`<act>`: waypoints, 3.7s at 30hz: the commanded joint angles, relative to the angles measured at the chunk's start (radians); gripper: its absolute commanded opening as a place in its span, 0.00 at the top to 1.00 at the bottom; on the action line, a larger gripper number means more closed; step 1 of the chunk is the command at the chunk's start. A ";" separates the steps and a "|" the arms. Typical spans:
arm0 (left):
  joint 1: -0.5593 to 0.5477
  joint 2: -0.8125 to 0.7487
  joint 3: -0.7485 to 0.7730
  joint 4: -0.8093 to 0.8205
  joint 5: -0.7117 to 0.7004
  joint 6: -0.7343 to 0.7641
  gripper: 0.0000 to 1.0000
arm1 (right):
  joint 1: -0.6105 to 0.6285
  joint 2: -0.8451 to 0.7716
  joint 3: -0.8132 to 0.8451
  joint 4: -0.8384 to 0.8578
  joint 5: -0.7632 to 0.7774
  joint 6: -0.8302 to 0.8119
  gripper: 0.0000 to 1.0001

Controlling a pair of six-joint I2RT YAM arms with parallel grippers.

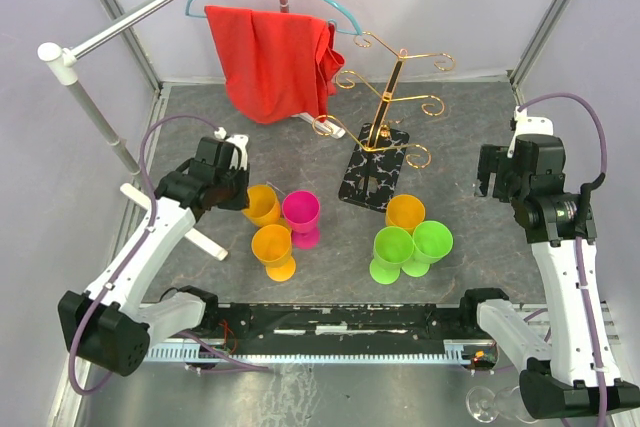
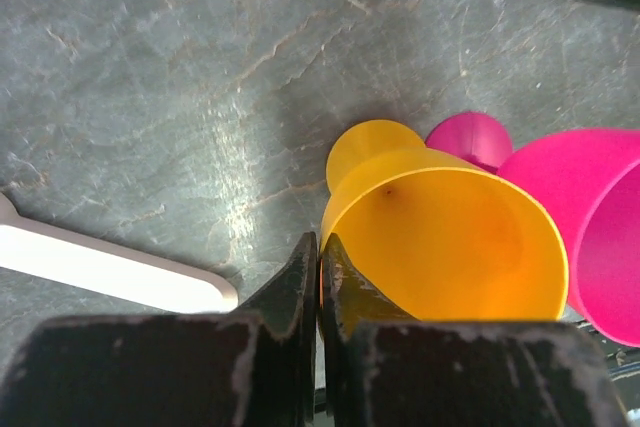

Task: Place the wine glass upside down on the wine glass rack

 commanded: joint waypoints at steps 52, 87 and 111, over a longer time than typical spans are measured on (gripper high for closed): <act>-0.380 -0.104 -0.151 1.695 -0.151 0.477 0.97 | 0.276 0.327 0.215 0.982 -0.720 0.984 0.12; -0.589 0.034 -0.287 2.093 -0.301 0.669 0.97 | 0.427 0.504 0.174 1.197 -0.692 1.147 0.34; -0.596 0.085 -0.298 2.145 -0.334 0.661 0.95 | 0.466 0.533 0.186 1.169 -0.702 1.096 0.95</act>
